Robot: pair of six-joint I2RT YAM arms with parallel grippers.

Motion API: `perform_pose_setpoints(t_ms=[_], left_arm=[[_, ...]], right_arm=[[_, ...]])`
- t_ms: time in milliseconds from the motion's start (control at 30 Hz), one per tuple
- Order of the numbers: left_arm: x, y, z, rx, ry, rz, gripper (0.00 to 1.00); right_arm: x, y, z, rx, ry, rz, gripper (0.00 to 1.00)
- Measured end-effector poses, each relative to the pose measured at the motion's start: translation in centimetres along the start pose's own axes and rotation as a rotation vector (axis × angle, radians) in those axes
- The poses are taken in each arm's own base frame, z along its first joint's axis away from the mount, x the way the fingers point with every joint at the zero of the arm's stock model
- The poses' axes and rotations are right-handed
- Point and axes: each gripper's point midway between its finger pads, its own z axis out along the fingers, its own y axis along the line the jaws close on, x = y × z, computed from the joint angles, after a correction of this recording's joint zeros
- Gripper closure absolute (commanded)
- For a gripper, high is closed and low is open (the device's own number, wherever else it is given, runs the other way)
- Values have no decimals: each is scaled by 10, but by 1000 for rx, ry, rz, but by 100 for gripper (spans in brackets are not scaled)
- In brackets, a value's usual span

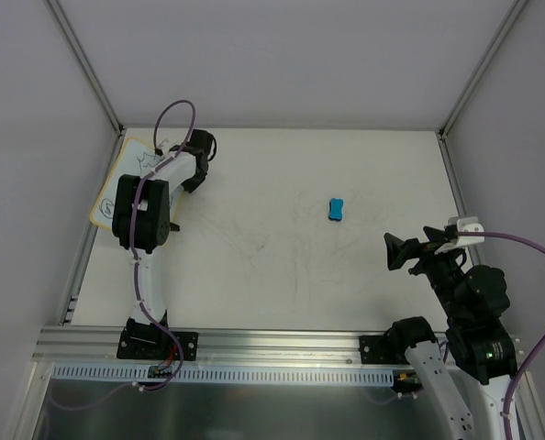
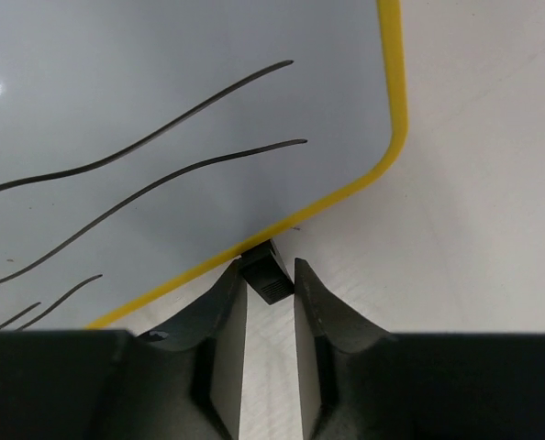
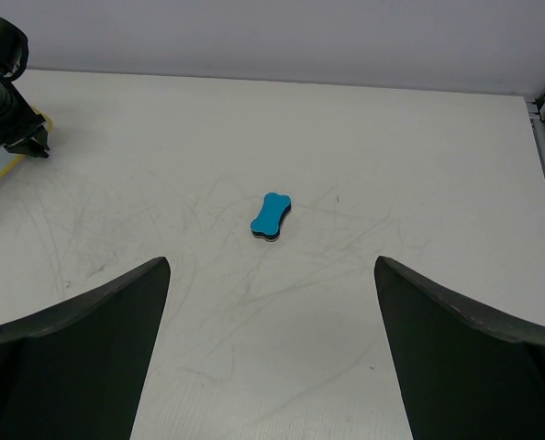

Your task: Erase the whiteboard

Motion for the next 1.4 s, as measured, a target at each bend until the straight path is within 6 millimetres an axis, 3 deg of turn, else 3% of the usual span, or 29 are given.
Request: perform_pose_setpoints(t_ms=[267,467,667,967,1000,1067,1100,1200,1300,1333,1400], left_arm=[[4,-9,-2,36,46,54,100],[15,-33,-11,112,85,135,100],[51,-61,-38,205,119,253,100],[124,-95,-95,334,159,388,100],[130,-97,-99,342,161,393,98],[138,-101,-106,355,164,403,84],[141,-103,-109,361,166,405,66],[147,-107,-115,385,182,409,34],[147,-113,-120,408,188,403,16],[147,-114,-121,414,190,405,3],[145,-114,-124,424,192,408,1]], right_arm=[[-2,-3,-1,18,-12,-5,1],[-3,-5,-2,30,-20,-7,1],[-4,-8,-4,43,-27,-8,1],[-1,-10,-4,55,-28,-14,1],[-1,-11,-4,58,-28,-15,1],[0,-11,-4,58,-29,-16,1],[-1,-11,-5,59,-30,-18,1],[-1,-12,-6,63,-35,-19,1],[-2,-13,-7,66,-41,-22,1],[-2,-13,-7,66,-42,-22,1],[-3,-13,-7,67,-44,-22,1]])
